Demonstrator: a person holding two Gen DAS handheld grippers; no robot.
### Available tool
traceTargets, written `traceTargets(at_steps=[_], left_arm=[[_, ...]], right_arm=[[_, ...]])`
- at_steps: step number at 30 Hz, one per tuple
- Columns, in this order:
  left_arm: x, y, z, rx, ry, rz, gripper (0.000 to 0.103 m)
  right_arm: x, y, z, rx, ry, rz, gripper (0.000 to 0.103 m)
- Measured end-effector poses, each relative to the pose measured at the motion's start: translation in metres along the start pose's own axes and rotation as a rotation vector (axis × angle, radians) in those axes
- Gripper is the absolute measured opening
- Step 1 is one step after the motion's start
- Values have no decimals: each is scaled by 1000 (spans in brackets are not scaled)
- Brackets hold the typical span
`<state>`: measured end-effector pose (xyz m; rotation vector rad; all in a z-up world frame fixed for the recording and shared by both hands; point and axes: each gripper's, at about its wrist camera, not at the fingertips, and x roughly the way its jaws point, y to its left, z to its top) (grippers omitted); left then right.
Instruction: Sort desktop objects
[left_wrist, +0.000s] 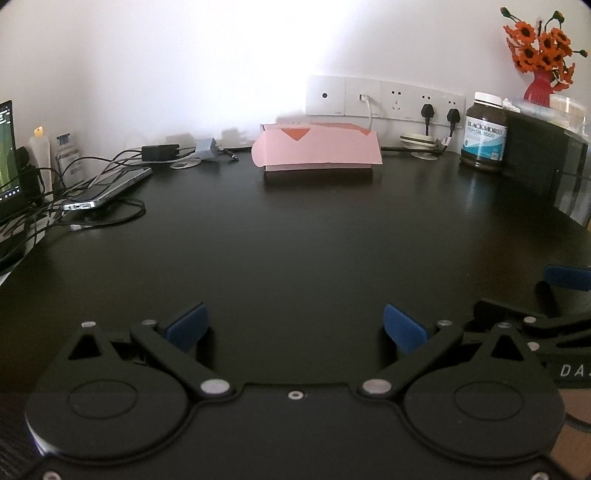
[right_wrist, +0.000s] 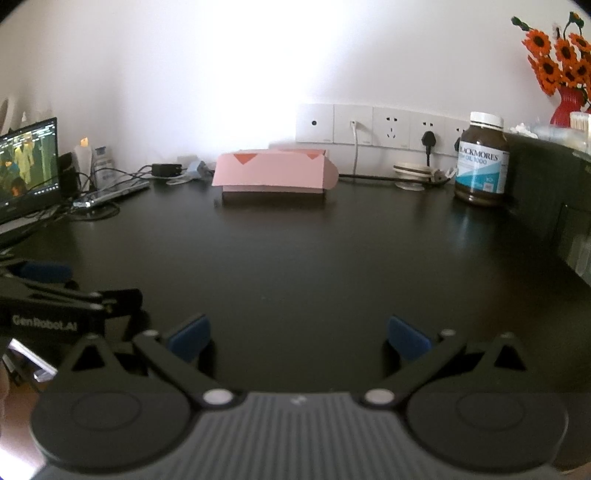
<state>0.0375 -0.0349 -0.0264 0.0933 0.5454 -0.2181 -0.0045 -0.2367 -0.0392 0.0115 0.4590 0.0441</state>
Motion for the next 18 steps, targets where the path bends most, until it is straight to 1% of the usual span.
traceTargets(at_steps=[10,18], left_arm=[[2,-1,1,23,-3,-36,103],[2,-2,1,25,-4,-39,103]], right_arm=[[1,0,-1,2,-4,-3,102],[1,0,1,2,-3,-4,102]])
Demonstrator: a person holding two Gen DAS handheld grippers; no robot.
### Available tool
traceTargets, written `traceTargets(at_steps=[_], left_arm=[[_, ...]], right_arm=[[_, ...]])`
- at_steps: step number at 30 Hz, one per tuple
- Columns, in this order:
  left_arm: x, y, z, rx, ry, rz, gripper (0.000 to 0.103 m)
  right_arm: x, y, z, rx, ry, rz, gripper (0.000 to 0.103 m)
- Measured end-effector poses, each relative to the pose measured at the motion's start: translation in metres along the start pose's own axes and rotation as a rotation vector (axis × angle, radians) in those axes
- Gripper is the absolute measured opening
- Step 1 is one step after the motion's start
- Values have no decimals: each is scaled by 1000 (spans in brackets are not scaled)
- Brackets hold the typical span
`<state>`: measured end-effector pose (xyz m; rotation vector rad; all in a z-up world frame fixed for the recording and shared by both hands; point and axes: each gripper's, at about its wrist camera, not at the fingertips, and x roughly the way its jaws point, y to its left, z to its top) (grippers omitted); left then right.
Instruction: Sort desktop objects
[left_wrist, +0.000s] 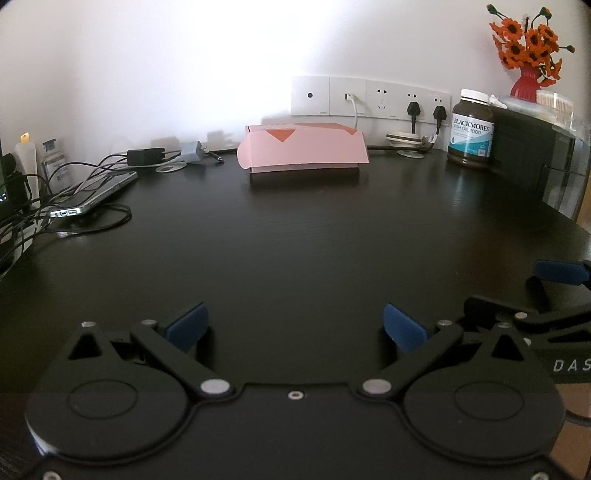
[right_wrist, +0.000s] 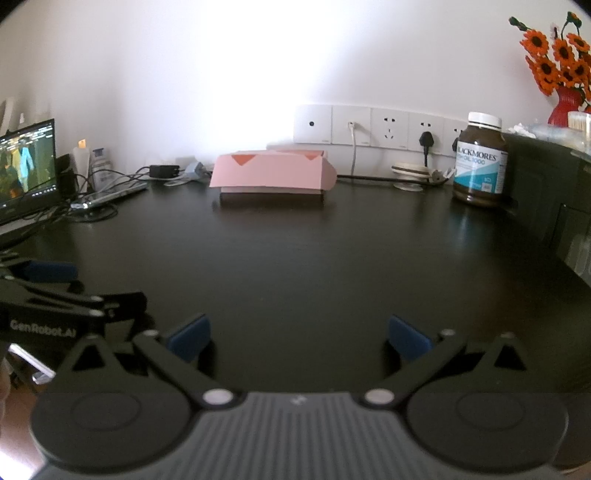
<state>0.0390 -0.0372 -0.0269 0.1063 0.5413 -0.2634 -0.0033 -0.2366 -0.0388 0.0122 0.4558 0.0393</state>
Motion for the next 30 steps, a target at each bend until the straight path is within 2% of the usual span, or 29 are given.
traceTargets(at_steps=[30], left_arm=[[0,3,-1,4,-10,-7,103]], right_arm=[[-2,-1,-2,1,2,0,102]])
